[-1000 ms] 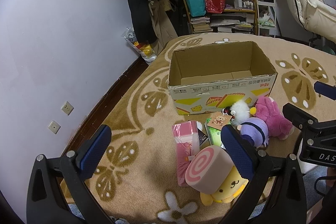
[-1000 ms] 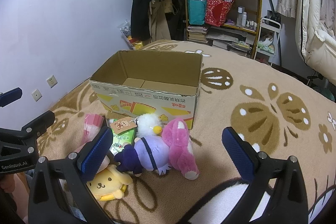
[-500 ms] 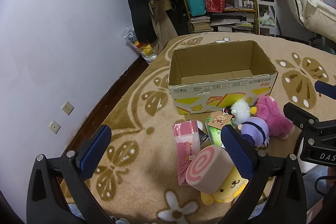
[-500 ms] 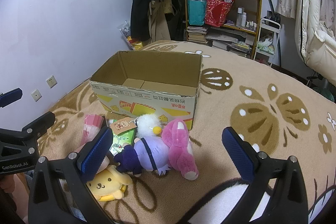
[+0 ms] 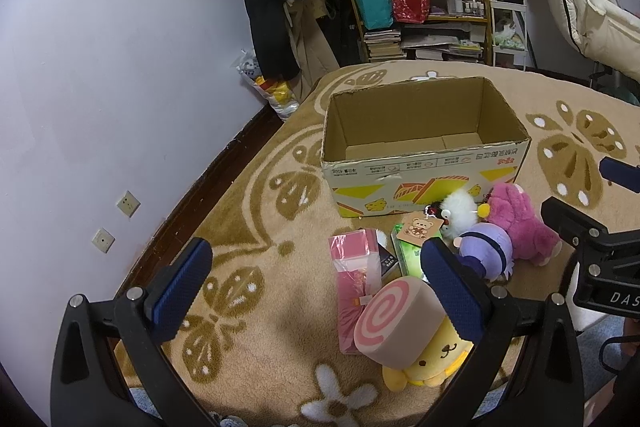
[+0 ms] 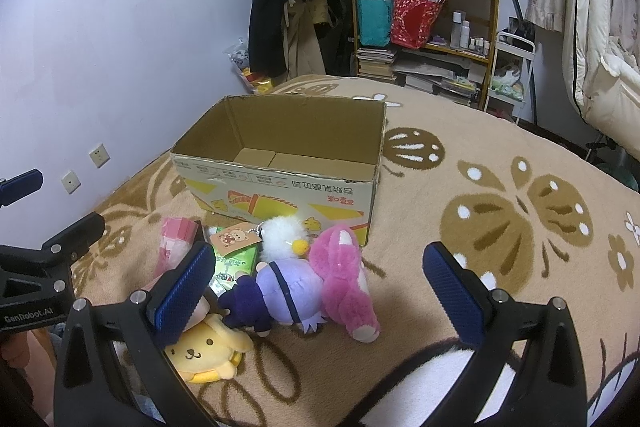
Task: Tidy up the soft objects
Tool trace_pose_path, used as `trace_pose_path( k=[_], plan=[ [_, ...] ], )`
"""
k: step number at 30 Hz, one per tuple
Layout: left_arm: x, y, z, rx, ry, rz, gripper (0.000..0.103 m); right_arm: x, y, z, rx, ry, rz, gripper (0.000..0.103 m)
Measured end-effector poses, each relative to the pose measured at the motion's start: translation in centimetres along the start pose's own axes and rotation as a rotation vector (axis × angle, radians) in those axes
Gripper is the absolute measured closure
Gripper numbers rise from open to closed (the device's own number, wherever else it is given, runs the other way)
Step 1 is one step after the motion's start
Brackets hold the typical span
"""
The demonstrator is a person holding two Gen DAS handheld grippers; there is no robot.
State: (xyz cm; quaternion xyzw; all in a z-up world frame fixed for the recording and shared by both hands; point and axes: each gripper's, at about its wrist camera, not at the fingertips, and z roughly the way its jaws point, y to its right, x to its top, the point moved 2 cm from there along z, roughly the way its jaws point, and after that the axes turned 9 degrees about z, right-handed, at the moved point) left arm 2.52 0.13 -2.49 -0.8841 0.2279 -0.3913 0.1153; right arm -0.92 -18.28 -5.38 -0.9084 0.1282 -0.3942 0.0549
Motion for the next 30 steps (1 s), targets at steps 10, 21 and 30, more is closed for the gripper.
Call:
trace_pose_path(
  k=[10, 21, 30],
  plan=[
    [0.7, -1.0, 2.6, -0.028, -0.063, -0.032, 0.000, 0.6, 1.1, 1.2, -0.005, -0.018, 0.045, 0.000],
    [1.4, -1.2, 7.6, -0.099, -0.170, -0.093, 0.000, 1.2, 2.9, 5.1, -0.042, -0.079, 0.092, 0.000],
    [0.6, -0.4, 11.8, -0.053, -0.249, -0.056, 0.000, 0.4, 4.0, 7.9, -0.070, -0.160, 0.089, 0.000]
  ],
)
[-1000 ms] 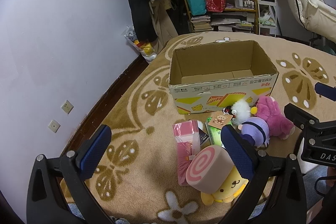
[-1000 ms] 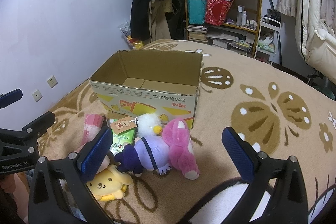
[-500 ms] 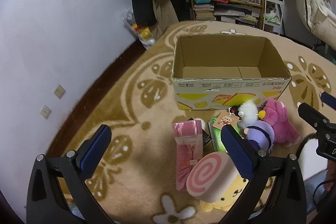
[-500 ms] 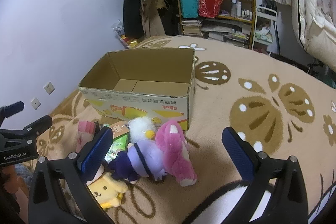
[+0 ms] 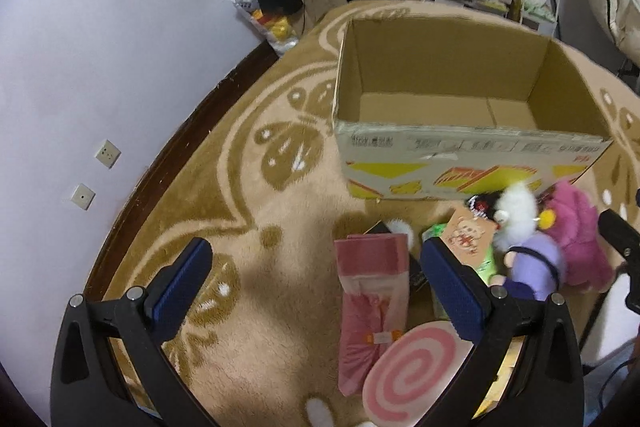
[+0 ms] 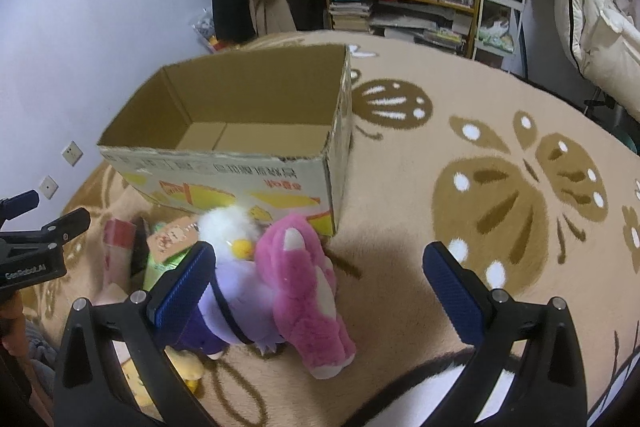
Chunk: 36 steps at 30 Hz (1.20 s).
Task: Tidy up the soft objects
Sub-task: 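Grasp the pink wrapped package with the left tool while the right tool grasps the pink plush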
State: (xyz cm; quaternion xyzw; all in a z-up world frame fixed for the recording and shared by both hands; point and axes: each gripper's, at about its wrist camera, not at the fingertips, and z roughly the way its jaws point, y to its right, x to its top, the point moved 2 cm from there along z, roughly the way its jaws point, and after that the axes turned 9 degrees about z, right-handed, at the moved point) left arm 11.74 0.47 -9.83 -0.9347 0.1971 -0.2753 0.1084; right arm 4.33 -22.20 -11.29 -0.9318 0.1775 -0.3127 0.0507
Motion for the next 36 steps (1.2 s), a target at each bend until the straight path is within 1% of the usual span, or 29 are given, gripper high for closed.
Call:
trace_pose_path(
  k=[8, 11, 14, 16, 18, 20, 21, 22, 24, 26, 28, 29, 31, 33, 35, 36],
  plan=[
    [-0.1, 0.7, 2.7, -0.032, -0.056, 0.006, 0.000, -0.9, 1.0, 2.2, -0.025, -0.072, 0.021, 0.000],
    [-0.1, 0.8, 3.2, -0.056, -0.064, 0.009, 0.000, -1.2, 1.2, 2.8, -0.018, -0.099, 0.034, 0.001],
    [0.1, 0.6, 3.5, -0.097, -0.049, -0.022, 0.000, -1.3, 1.5, 3.4, 0.003, -0.133, 0.051, 0.002],
    [0.1, 0.5, 3.6, -0.099, -0.046, -0.036, 0.000, -1.3, 1.7, 3.8, 0.025, -0.153, 0.069, 0.002],
    [0.1, 0.7, 4.3, -0.112, -0.075, -0.034, 0.000, -1.4, 1.8, 4.0, 0.021, -0.163, 0.067, 0.002],
    [-0.1, 0.9, 4.9, -0.123, -0.106, -0.032, 0.002, -1.4, 1.8, 4.1, 0.018, -0.168, 0.060, 0.002],
    [-0.2, 1.0, 5.2, -0.126, -0.119, -0.032, 0.007, -1.4, 1.7, 4.2, 0.016, -0.166, 0.056, 0.002],
    [-0.4, 1.1, 5.4, -0.130, -0.133, -0.029, 0.013, -1.4, 1.6, 4.1, 0.016, -0.165, 0.051, 0.006],
    [-0.6, 1.2, 5.9, -0.151, -0.165, -0.028, 0.017, -1.5, 1.4, 4.1, 0.019, -0.175, 0.041, 0.014],
    [-1.0, 1.3, 6.3, -0.170, -0.197, -0.036, 0.019, -1.7, 1.3, 4.2, 0.017, -0.179, 0.030, 0.018],
    [-1.2, 1.5, 6.6, -0.185, -0.215, -0.035, 0.024, -1.7, 1.2, 4.4, 0.019, -0.189, 0.020, 0.028],
    [-1.3, 1.6, 6.8, -0.201, -0.227, -0.036, 0.024, -1.8, 1.1, 4.5, 0.022, -0.194, 0.014, 0.031],
    [-1.4, 1.7, 6.9, -0.215, -0.236, -0.047, 0.024, -1.9, 0.8, 4.6, 0.031, -0.200, -0.002, 0.040],
    [-1.5, 1.8, 7.0, -0.224, -0.237, -0.055, 0.025, -2.0, 0.4, 4.6, 0.032, -0.197, -0.023, 0.044],
    [-1.5, 1.9, 7.1, -0.240, -0.244, -0.056, 0.030, -2.1, 0.2, 4.6, 0.032, -0.198, -0.039, 0.047],
    [-1.6, 2.0, 7.2, -0.259, -0.248, -0.062, 0.038, -2.2, 0.0, 4.7, 0.037, -0.201, -0.042, 0.052]
  ],
)
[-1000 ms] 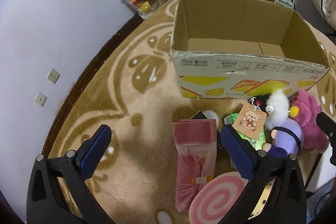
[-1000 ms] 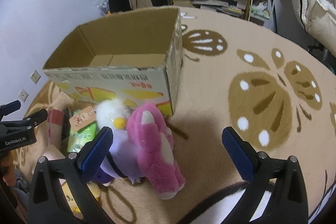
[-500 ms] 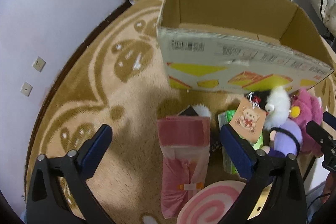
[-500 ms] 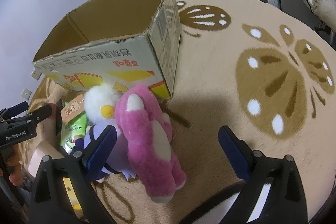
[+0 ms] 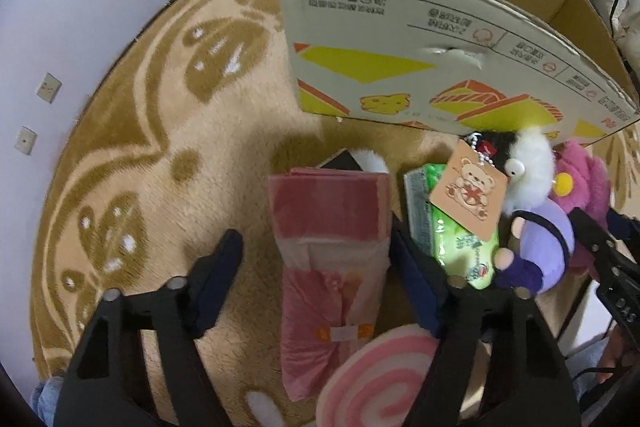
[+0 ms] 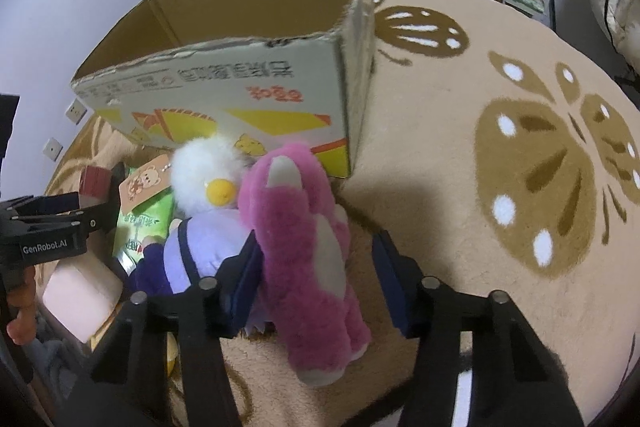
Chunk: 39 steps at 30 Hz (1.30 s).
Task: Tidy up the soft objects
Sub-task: 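Grasp the pink wrapped package with the left tool while the right tool grasps the pink plush, then lift and carry both held items over the open cardboard box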
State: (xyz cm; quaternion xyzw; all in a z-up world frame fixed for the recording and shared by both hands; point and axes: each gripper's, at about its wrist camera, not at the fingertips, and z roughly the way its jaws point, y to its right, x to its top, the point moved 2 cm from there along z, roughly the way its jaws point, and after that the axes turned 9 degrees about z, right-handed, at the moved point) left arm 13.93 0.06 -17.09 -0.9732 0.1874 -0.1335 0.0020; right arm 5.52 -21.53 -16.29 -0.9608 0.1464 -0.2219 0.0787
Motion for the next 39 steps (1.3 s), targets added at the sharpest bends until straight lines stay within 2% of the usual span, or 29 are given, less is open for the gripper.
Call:
trace_pose_path(
  k=[1, 2, 4, 10, 15, 19, 29, 34, 39],
  plan=[
    [-0.1, -0.1, 0.1, -0.024, -0.003, -0.006, 0.047, 0.0, -0.1, 0.1, 0.009, -0.006, -0.002, 0.060],
    [-0.1, -0.1, 0.1, -0.063, -0.007, -0.020, 0.052, -0.1, -0.2, 0.1, 0.014, -0.008, -0.002, 0.065],
    [0.0, -0.3, 0.1, -0.087, -0.004, -0.035, 0.057, -0.3, -0.7, -0.1, -0.008, 0.006, -0.021, 0.066],
    [0.1, -0.1, -0.1, -0.054, 0.006, -0.010, 0.059, -0.2, -0.6, -0.7, -0.005, 0.027, -0.018, 0.068],
    [0.3, 0.2, -1.2, 0.043, 0.042, 0.011, 0.059, 0.2, -0.4, -1.9, 0.013, 0.067, 0.003, 0.068],
    [0.2, -1.2, -3.0, 0.036, 0.073, -0.024, 0.059, 0.4, -0.6, -2.9, 0.033, 0.102, 0.006, 0.068],
    [0.0, -1.4, -7.3, 0.113, 0.218, -0.029, 0.060, 0.8, -1.0, -5.0, 0.081, 0.165, 0.027, 0.068],
    [0.3, -1.9, -9.2, 0.118, 0.276, -0.045, 0.060, 0.6, -1.1, -5.7, 0.088, 0.182, 0.034, 0.068],
    [0.4, -1.4, -10.6, 0.153, 0.332, -0.014, 0.060, 0.0, -1.5, -6.9, 0.095, 0.204, 0.021, 0.068]
  ],
)
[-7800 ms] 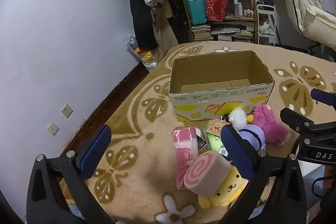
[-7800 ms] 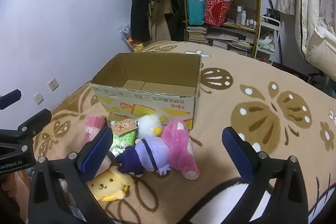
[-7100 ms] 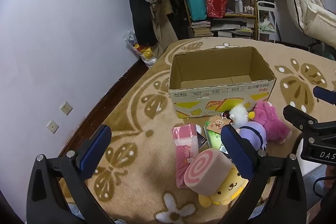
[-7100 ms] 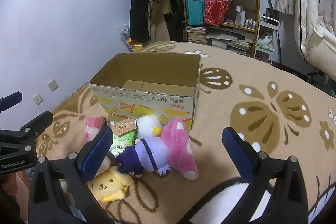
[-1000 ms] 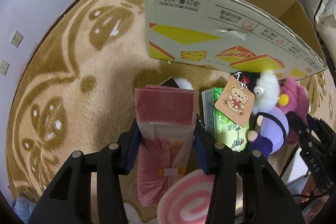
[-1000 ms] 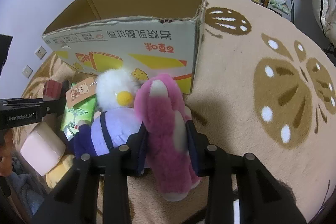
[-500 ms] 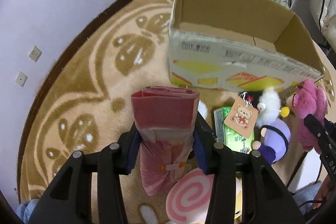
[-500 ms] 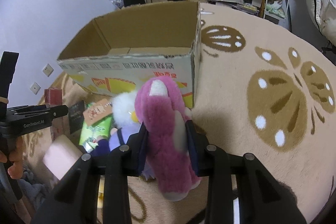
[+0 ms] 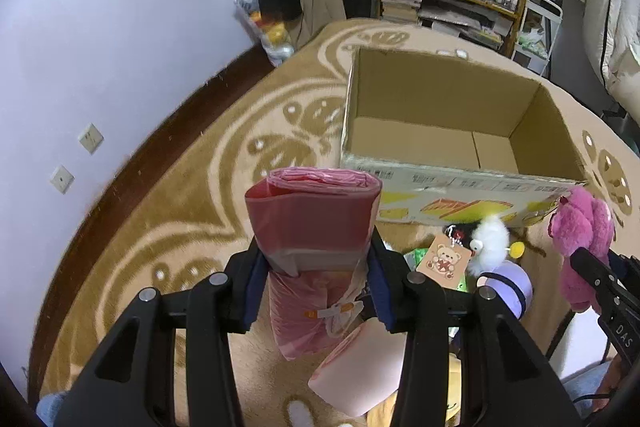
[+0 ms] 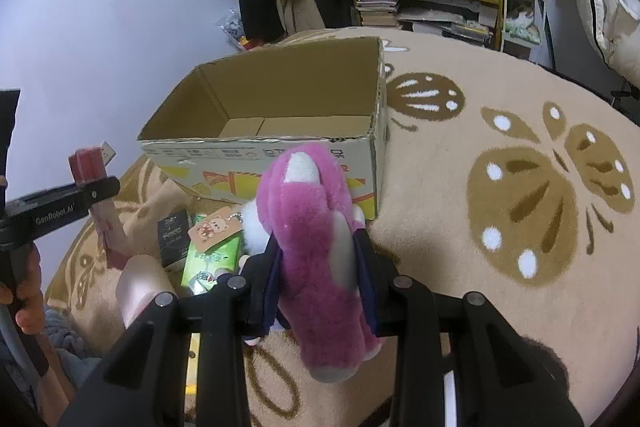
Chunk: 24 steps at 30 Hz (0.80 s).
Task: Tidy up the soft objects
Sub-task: 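Lift and carry both held items over the open cardboard box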
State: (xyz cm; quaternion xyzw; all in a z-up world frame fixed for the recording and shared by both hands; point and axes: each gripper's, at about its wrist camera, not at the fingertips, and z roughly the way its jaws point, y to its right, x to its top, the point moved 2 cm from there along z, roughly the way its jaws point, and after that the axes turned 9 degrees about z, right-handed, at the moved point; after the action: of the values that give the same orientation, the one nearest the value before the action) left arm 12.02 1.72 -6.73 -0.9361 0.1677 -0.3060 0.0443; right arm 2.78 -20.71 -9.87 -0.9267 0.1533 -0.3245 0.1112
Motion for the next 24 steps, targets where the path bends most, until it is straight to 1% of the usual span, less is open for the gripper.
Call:
trace_pose_path(
  k=[3, 7, 9, 13, 14, 18, 20, 24],
  plan=[
    [0.2, 0.3, -0.9, 0.010, 0.043, 0.023, 0.060, 0.3, -0.5, -0.6, 0.002, 0.027, -0.018, 0.068],
    [0.4, 0.6, -1.8, 0.008, 0.074, 0.035, 0.060, 0.5, -1.4, -1.8, 0.009, 0.068, -0.038, 0.068],
    [0.6, 0.6, -2.4, 0.019, 0.096, 0.041, 0.060, 0.7, -1.9, -2.6, 0.004, 0.096, -0.056, 0.068],
    [1.4, 0.4, -4.3, 0.025, 0.175, 0.036, 0.060, 1.3, -2.6, -4.0, 0.017, 0.149, -0.064, 0.068],
    [1.7, 0.3, -5.0, 0.026, 0.205, 0.034, 0.060, 1.5, -2.8, -4.4, 0.018, 0.163, -0.067, 0.068],
    [2.6, 0.2, -7.1, 0.038, 0.288, 0.038, 0.060, 2.1, -3.2, -5.3, 0.029, 0.195, -0.069, 0.068],
    [3.2, 0.3, -8.0, 0.034, 0.321, 0.039, 0.060, 2.5, -3.4, -5.6, 0.032, 0.208, -0.073, 0.068],
    [4.5, 0.7, -8.8, 0.019, 0.362, 0.037, 0.060, 3.4, -4.1, -6.1, 0.032, 0.232, -0.096, 0.068]
  ],
)
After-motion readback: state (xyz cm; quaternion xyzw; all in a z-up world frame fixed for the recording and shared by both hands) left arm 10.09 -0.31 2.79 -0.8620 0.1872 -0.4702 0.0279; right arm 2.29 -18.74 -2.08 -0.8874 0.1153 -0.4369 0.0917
